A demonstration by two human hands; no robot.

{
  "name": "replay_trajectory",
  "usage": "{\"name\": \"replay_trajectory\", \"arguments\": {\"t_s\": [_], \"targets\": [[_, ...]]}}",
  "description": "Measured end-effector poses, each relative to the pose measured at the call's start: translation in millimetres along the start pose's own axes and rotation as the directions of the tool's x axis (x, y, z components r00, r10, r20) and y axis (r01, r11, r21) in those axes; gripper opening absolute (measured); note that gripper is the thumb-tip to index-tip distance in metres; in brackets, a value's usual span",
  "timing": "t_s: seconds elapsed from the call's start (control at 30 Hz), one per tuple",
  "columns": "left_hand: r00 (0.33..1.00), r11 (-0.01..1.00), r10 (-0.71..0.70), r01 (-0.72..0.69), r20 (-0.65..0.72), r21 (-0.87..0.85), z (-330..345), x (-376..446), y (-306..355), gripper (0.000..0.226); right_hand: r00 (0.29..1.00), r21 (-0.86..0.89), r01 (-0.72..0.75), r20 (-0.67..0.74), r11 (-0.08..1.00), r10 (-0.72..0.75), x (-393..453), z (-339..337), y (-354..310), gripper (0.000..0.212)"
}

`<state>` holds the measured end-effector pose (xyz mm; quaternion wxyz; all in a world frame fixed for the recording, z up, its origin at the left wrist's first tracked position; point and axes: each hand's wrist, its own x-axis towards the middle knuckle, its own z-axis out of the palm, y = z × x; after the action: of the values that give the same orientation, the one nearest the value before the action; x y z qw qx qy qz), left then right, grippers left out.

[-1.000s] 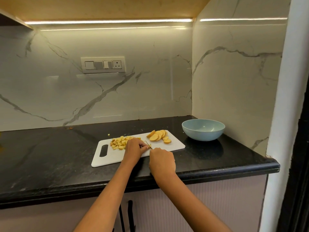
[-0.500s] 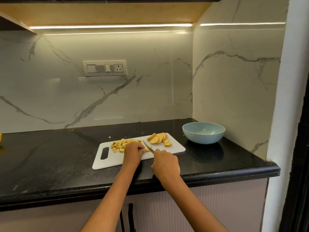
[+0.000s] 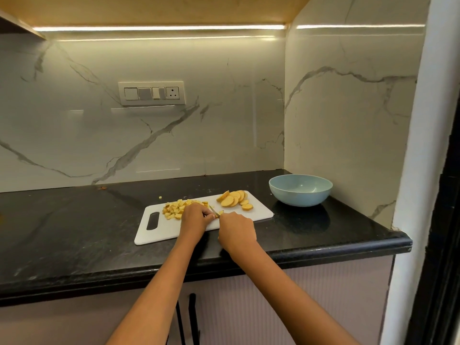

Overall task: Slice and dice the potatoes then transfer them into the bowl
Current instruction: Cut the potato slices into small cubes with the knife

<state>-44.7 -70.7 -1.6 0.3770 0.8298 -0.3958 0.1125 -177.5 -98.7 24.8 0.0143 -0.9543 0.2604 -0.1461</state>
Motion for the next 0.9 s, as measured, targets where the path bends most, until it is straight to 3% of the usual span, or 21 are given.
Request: {"name": "replay_trajectory", "arguments": {"t_s": [0.27,0.47,0.6,0.73,0.9], "targets": [[1.0,1.0,0.002,-0.002,-0.03,-0.024,2.2,-1.3,-2.0,0.012,0.997,-0.051,0.003,-0.072,0.999,-0.007,-1.7,10.1,4.4,0.026],[0.999,0.999,0.013,-0.015,-0.049,-0.038,4.2,-1.2,-0.5,0.012,0.977,0.146,-0.125,-0.153,0.981,0.147,0.7,15.2,24.1,0.032],[0.998,0.999,0.031,-0.032,-0.048,-0.019,8.5,4.1,-2.2,0.015,0.966,0.198,-0.117,-0.205,0.973,0.158,17.5,20.9,31.7,0.033],[0.987,0.988,0.153,-0.153,0.052,-0.015,12.3,13.5,-1.9,0.024,0.966,0.235,-0.085,-0.218,0.968,0.138,39.7,24.3,36.0,0.03],[0.946,0.961,0.261,-0.272,0.193,0.037,7.9,29.4,-7.2,0.015,0.954,0.203,-0.002,-0.292,0.979,0.062,67.2,24.5,37.3,0.032]]}}
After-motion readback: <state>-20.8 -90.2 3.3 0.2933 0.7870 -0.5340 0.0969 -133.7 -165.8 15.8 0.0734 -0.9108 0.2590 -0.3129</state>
